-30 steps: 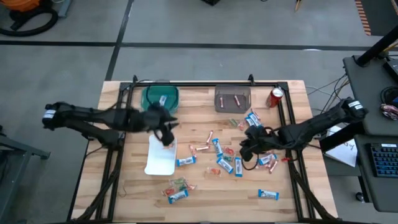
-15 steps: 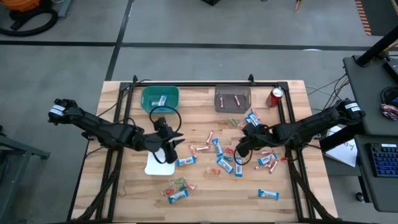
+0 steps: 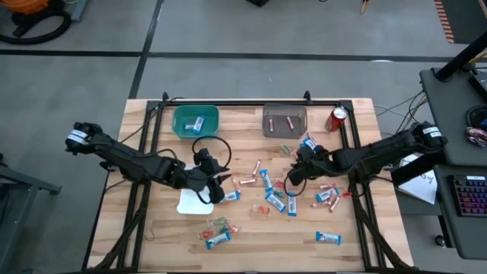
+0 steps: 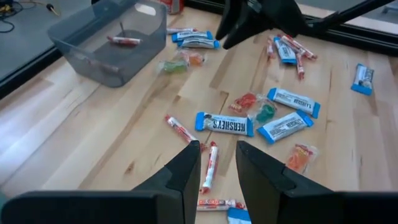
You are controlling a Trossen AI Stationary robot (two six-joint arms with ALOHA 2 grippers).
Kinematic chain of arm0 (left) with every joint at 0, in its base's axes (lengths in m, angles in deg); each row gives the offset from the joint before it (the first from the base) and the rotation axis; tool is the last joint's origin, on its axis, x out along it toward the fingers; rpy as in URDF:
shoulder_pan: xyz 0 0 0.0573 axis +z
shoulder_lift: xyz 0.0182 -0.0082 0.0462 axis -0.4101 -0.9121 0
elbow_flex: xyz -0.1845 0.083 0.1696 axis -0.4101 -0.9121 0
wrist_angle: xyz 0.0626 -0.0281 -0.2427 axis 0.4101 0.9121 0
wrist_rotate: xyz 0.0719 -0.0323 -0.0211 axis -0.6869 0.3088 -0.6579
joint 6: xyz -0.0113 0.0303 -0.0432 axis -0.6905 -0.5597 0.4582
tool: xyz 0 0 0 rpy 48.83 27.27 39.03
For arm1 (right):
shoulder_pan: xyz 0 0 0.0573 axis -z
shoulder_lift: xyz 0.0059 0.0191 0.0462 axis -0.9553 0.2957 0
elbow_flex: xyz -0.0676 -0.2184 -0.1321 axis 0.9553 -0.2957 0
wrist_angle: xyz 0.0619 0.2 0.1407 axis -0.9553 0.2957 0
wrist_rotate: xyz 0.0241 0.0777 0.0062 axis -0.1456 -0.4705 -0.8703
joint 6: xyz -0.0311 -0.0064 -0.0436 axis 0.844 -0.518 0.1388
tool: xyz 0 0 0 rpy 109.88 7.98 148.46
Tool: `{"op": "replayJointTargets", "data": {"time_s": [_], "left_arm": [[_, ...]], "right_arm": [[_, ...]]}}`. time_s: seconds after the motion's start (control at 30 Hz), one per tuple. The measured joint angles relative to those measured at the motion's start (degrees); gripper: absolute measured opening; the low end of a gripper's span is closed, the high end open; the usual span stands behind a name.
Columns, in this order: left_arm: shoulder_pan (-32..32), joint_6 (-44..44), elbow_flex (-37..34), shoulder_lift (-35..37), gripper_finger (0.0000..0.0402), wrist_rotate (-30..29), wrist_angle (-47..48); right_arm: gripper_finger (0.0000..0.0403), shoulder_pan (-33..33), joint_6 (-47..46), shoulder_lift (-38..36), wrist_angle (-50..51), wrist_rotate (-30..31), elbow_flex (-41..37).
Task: Sort candy
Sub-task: Put the orange gummy candy into the white bin
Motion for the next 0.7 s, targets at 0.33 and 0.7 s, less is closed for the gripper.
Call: {"op": "replayJointTargets", "data": {"time_s": [0.33, 0.7], "left_arm": [[0.0, 0.02, 0.0, -0.98, 0.0087, -0.03, -0.12], [0.02, -0.96, 0.0, -0.98, 0.0087, -1.08, -0.9]], "right_arm": [[0.0166, 2.99, 0.21, 1.61, -0.31, 1.76, -0.02], [0.0167, 6.12, 3.07, 12.21, -6.26, 2.6, 1.95]]}}
